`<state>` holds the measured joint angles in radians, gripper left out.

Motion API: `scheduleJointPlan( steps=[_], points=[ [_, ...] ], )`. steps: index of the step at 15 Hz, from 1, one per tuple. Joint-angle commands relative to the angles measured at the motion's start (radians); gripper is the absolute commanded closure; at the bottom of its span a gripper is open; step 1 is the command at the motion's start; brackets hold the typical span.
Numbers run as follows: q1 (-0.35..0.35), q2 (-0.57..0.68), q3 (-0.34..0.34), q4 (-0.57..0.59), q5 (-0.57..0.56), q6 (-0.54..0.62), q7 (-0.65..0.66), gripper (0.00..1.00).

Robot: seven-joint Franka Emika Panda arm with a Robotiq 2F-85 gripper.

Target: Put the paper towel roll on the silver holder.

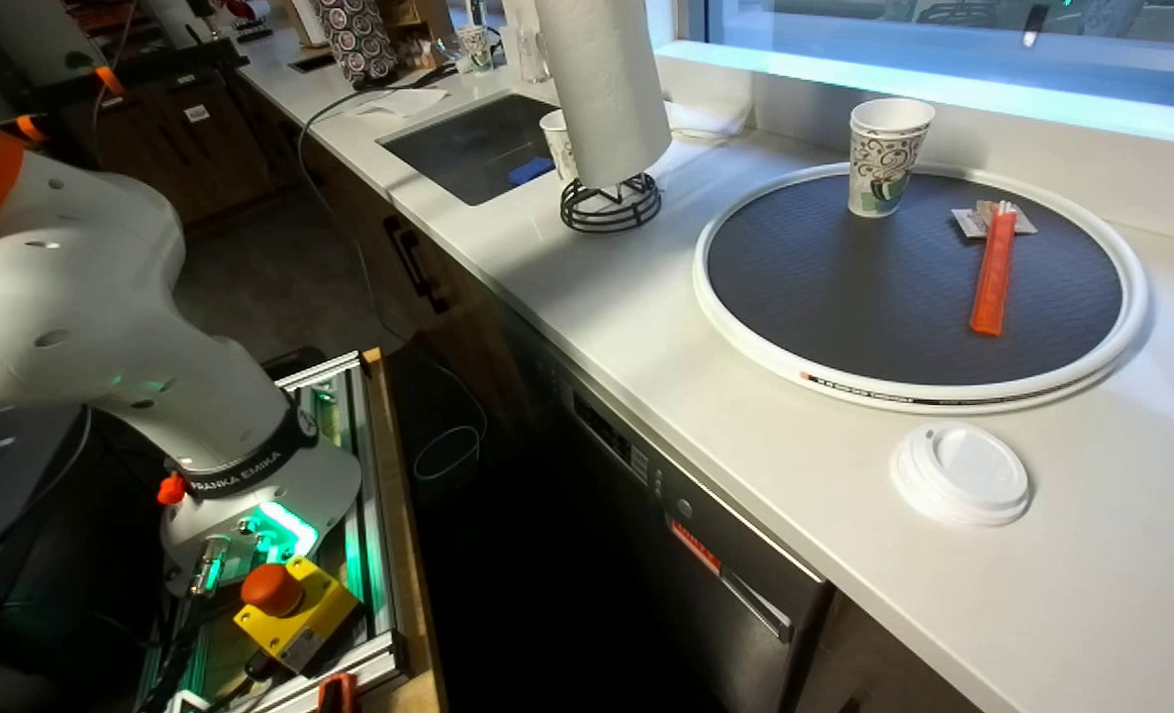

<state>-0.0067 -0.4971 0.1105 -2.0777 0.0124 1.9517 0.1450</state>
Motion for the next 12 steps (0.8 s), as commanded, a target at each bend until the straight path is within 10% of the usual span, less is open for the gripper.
scheduleJointPlan(
  steps=[1, 12],
  points=[
    [0.014, 0.014, 0.012, 0.1, -0.018, -0.078, 0.021, 0.96],
    [0.044, 0.095, 0.063, 0.287, -0.008, -0.112, 0.063, 0.96]
  ],
)
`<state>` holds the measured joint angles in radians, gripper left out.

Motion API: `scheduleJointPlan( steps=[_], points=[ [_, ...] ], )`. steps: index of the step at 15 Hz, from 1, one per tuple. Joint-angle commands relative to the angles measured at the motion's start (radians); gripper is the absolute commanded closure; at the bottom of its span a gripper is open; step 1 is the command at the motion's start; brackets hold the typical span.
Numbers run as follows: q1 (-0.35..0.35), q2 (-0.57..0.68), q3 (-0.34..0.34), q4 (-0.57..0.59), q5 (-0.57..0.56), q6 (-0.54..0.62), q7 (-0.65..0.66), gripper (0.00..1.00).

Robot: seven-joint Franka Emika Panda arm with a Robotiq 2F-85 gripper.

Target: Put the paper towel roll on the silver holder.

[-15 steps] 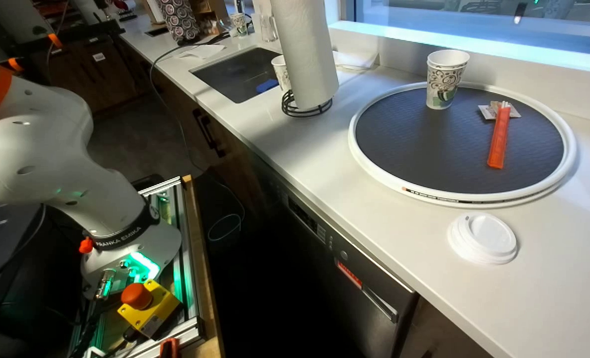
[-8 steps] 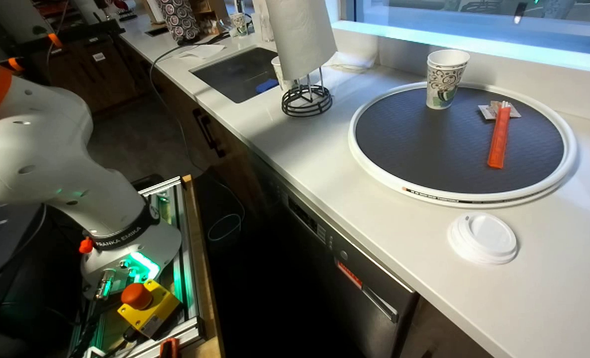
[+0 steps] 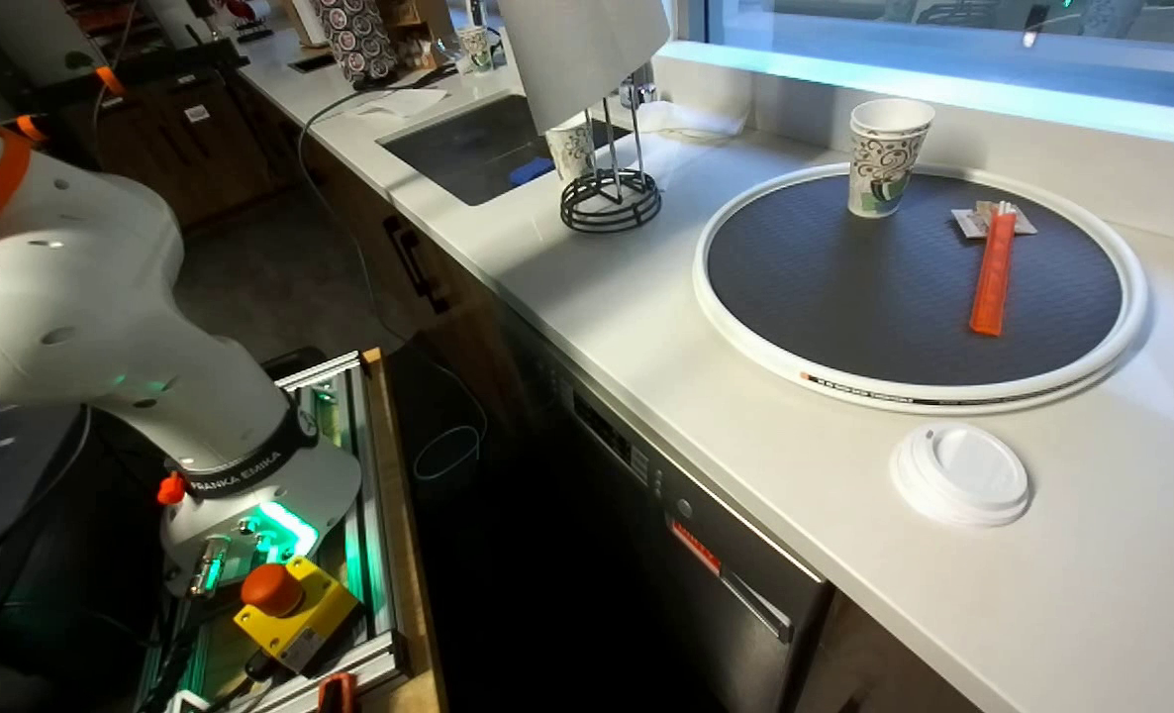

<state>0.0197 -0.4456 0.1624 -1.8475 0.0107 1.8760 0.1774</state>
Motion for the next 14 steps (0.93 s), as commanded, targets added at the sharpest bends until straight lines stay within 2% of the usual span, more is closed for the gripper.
scheduleJointPlan(
  steps=[1, 14],
  points=[
    [0.02, 0.053, 0.018, 0.063, -0.01, -0.036, 0.037, 0.96],
    [0.042, 0.121, 0.044, 0.074, -0.029, -0.073, 0.067, 0.96]
  ],
)
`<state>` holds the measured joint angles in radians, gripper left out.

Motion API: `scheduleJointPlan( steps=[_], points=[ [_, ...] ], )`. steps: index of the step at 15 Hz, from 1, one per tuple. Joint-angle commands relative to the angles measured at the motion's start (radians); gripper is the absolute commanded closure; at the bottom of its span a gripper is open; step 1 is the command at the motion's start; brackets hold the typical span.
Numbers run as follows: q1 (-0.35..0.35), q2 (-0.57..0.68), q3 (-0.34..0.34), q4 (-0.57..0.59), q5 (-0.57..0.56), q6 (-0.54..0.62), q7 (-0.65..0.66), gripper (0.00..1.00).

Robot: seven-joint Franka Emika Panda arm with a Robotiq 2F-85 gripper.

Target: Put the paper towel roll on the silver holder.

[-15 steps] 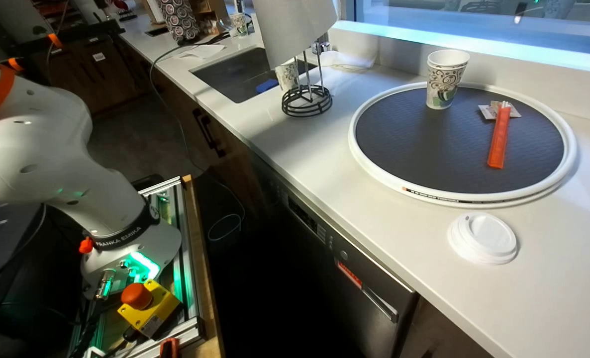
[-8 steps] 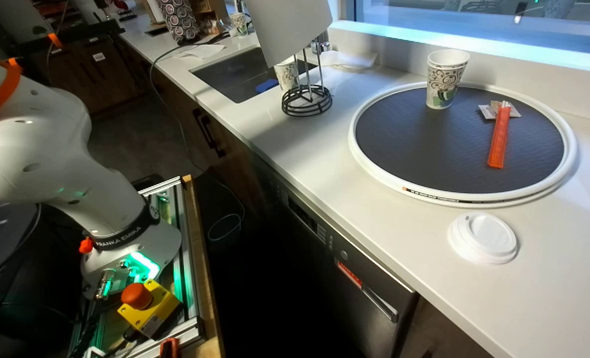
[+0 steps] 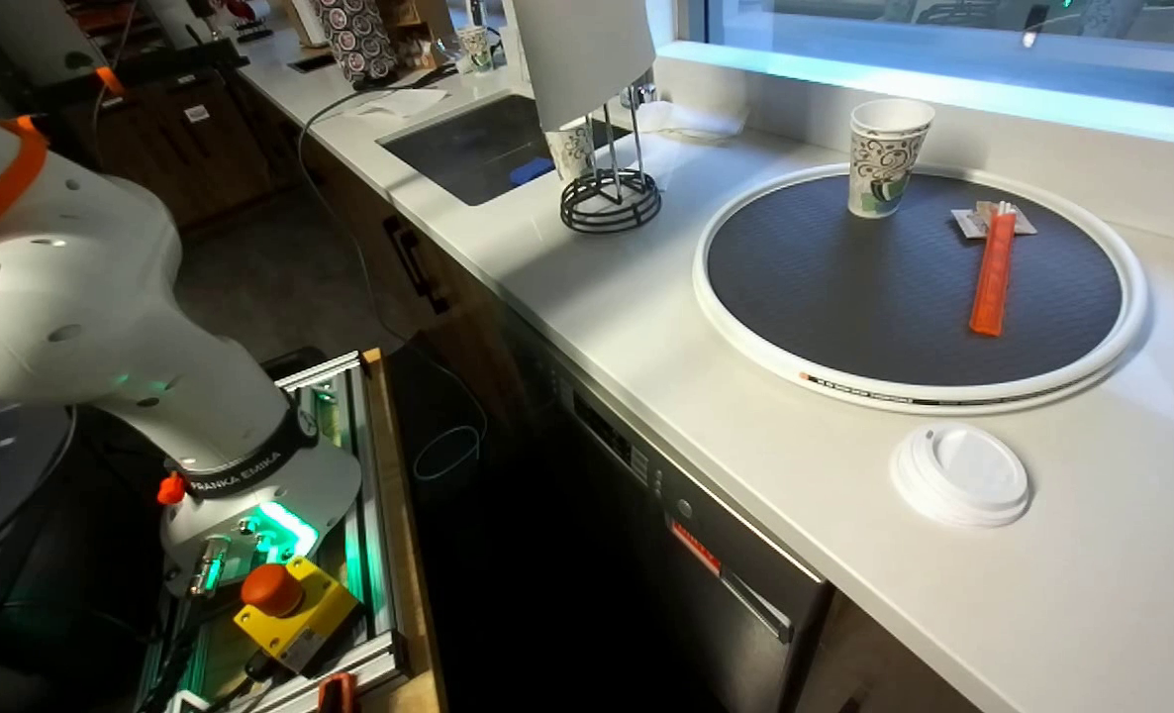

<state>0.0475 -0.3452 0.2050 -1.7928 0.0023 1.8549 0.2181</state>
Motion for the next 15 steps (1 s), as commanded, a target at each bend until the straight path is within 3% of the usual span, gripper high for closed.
scheduleJointPlan(
  steps=[1, 15],
  points=[
    [0.015, 0.022, 0.001, 0.022, -0.02, -0.06, 0.025, 0.96],
    [0.025, 0.069, 0.003, 0.07, -0.049, -0.191, 0.033, 0.96]
  ],
)
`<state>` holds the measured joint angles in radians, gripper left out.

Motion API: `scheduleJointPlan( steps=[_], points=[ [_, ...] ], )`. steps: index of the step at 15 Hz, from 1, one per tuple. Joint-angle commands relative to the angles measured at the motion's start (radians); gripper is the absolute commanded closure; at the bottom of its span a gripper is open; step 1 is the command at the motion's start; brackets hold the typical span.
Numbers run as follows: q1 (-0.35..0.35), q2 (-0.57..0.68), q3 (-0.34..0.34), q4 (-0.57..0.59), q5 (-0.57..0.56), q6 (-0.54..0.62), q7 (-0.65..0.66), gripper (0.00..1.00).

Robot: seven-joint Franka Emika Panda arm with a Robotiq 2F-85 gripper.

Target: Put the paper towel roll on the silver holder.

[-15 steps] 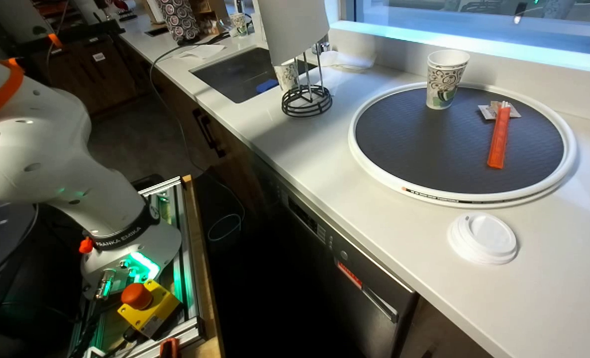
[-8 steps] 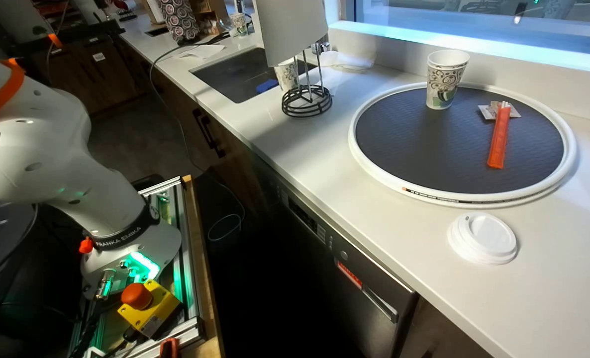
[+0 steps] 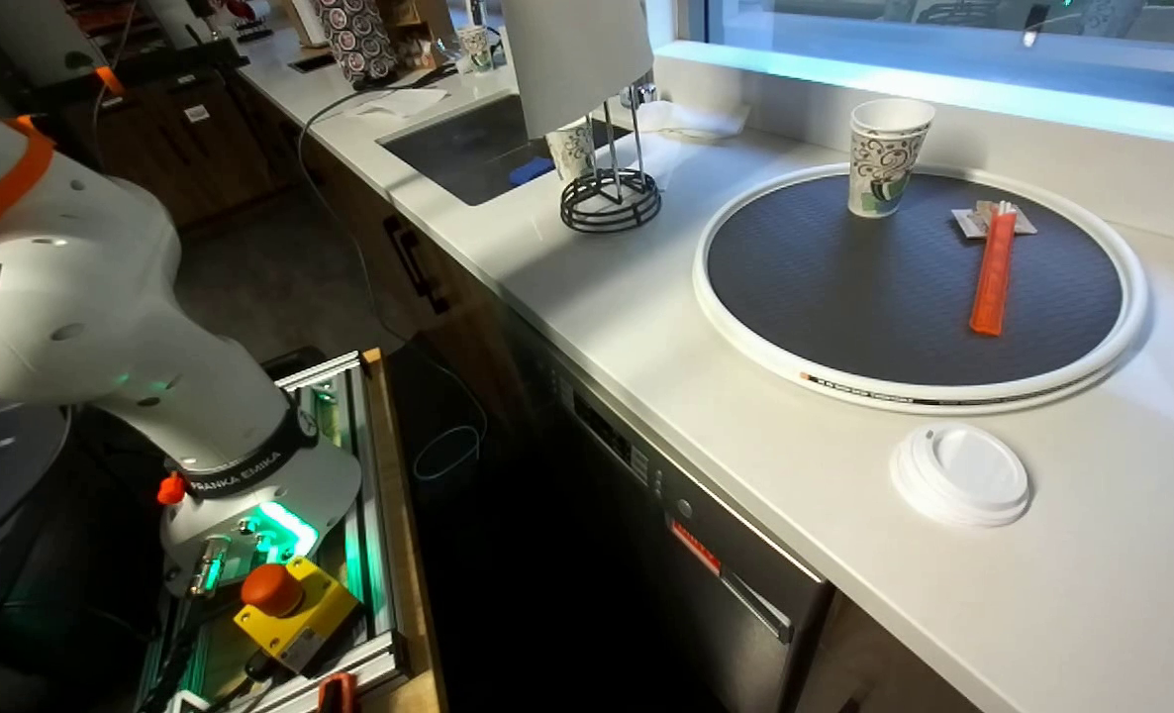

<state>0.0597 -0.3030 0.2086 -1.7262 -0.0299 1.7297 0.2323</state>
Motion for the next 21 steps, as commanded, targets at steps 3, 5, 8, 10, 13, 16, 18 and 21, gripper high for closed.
scheduleJointPlan(
  steps=[3, 5, 8, 10, 13, 16, 18, 21],
  points=[
    [0.015, 0.012, -0.01, 0.022, 0.0, -0.067, 0.009, 0.96],
    [0.016, 0.005, -0.013, 0.031, 0.007, -0.062, 0.009, 0.96],
    [0.018, 0.003, -0.016, 0.035, 0.013, -0.068, 0.007, 0.96],
    [0.019, 0.001, -0.018, 0.034, 0.018, -0.068, 0.007, 0.96],
    [0.022, -0.002, -0.02, 0.034, 0.029, -0.071, 0.002, 0.96],
    [0.026, 0.01, -0.021, 0.038, 0.035, -0.094, -0.009, 0.96],
    [0.027, 0.022, -0.02, 0.041, 0.033, -0.114, -0.012, 0.96],
    [0.028, 0.029, -0.02, 0.03, 0.031, -0.109, -0.012, 0.96]
  ],
)
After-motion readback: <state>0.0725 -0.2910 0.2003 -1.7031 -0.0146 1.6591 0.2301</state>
